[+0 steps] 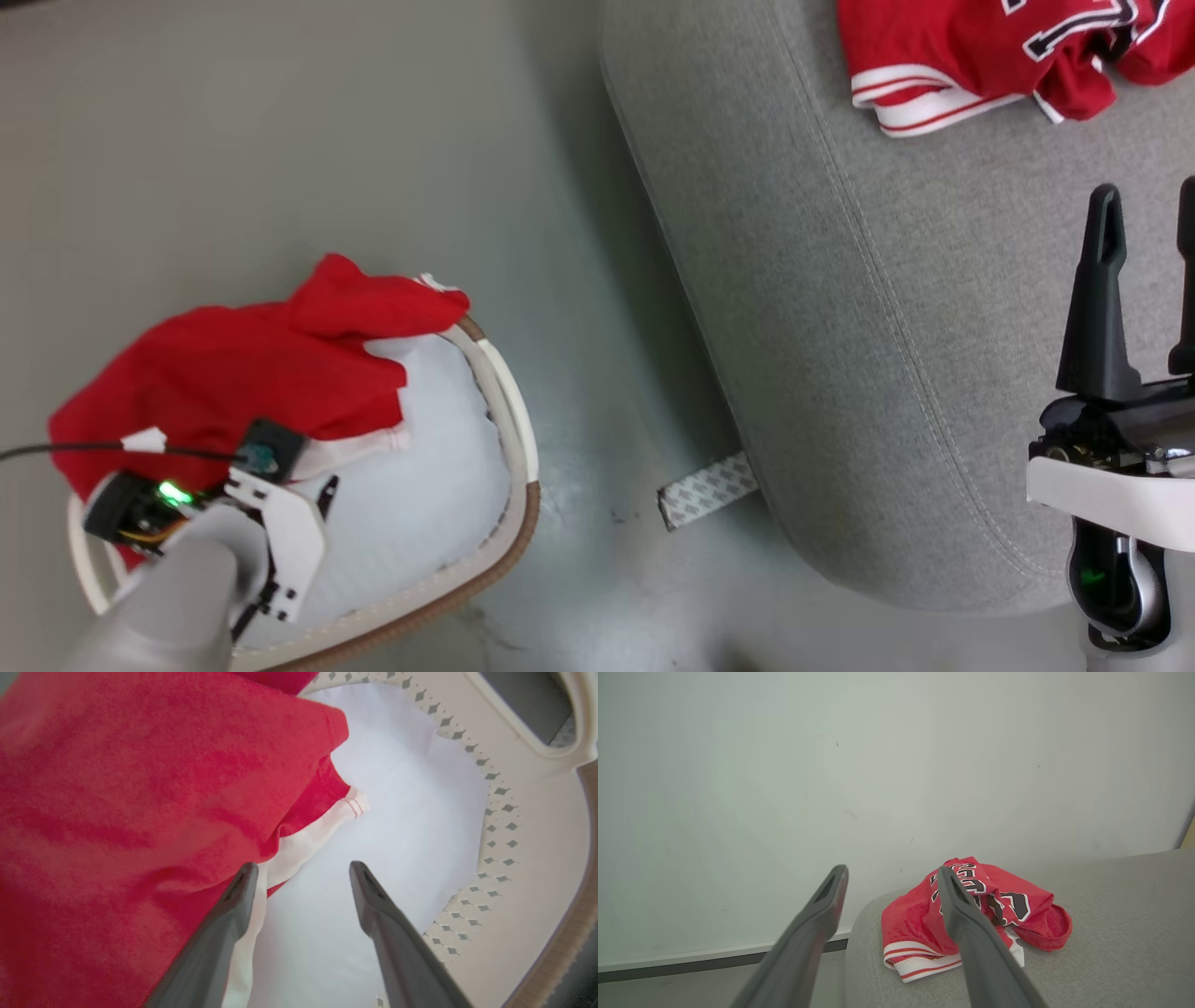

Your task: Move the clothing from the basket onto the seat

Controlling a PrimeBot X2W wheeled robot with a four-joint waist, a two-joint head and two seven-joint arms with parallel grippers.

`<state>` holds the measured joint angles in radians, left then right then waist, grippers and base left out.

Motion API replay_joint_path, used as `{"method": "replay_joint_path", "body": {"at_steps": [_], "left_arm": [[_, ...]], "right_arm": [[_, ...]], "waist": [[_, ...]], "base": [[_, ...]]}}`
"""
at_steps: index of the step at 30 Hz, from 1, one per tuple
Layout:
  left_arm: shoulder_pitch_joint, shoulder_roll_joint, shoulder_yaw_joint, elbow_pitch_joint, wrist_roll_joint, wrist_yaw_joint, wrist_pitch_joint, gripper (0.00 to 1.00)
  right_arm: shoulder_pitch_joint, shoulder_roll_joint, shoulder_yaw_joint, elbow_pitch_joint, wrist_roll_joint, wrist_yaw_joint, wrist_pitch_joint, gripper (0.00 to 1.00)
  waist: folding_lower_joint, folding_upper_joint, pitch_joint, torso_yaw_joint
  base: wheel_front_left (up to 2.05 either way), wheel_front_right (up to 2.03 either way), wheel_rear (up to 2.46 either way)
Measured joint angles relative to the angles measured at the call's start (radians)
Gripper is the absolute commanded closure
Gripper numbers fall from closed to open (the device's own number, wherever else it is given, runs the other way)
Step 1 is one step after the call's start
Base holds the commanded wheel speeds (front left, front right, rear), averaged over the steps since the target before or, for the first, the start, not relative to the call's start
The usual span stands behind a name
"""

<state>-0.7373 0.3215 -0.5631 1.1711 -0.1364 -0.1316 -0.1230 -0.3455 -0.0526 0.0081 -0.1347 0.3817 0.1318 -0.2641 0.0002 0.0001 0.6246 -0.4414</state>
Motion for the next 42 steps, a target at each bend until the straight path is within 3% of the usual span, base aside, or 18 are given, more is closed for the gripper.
{"method": "replay_joint_path", "body": {"at_steps": [8,16,26,27,28,29,30,42], "left_arm": [[-0.099,0.052,-0.086,0.062,0.025,0.000,0.025,0.00],[-0.158,0.044,-0.170,0.088,0.046,0.000,0.053,0.00],[-0.214,0.067,-0.160,0.107,0.026,0.027,0.091,0.00],[-0.217,0.068,-0.159,0.107,0.020,0.027,0.094,0.19],[-0.220,0.069,-0.158,0.108,0.018,0.027,0.093,0.54],[-0.222,0.072,-0.156,0.108,0.013,0.031,0.082,0.82],[-0.223,0.075,-0.151,0.109,0.006,0.031,0.069,1.00],[-0.191,0.085,-0.144,0.114,-0.054,0.009,-0.030,1.00]], "right_arm": [[-0.030,0.000,0.030,-0.072,0.051,0.000,0.000,0.00],[-0.013,0.000,0.020,-0.100,0.060,0.000,0.000,0.00],[0.007,0.001,0.031,-0.128,0.063,0.000,0.000,0.00],[0.007,0.000,0.033,-0.129,0.061,0.000,0.000,0.00],[0.007,0.000,0.035,-0.130,0.059,0.000,0.000,0.00],[0.007,0.000,0.038,-0.131,0.058,0.000,0.000,0.00],[0.007,0.000,0.041,-0.134,0.055,0.000,0.000,0.00],[-0.035,0.001,0.086,-0.112,0.054,0.000,0.000,0.00]], "waist": [[0.0000,0.0000,0.111,-0.059],[-0.0001,0.0000,0.182,-0.080],[-0.0001,0.0000,0.219,-0.064],[-0.0002,0.0000,0.221,-0.062],[-0.0002,0.0000,0.222,-0.060],[-0.0002,-0.0001,0.224,-0.059],[-0.0001,0.0000,0.226,-0.057],[-0.0002,0.0000,0.195,-0.070]], "base": [[0.00,0.00,0.00],[0.00,0.00,0.00],[0.10,0.10,0.10],[0.09,0.09,0.09],[0.08,0.08,0.08],[0.08,0.08,0.08],[0.06,0.06,0.06],[0.00,0.00,0.00]]}}
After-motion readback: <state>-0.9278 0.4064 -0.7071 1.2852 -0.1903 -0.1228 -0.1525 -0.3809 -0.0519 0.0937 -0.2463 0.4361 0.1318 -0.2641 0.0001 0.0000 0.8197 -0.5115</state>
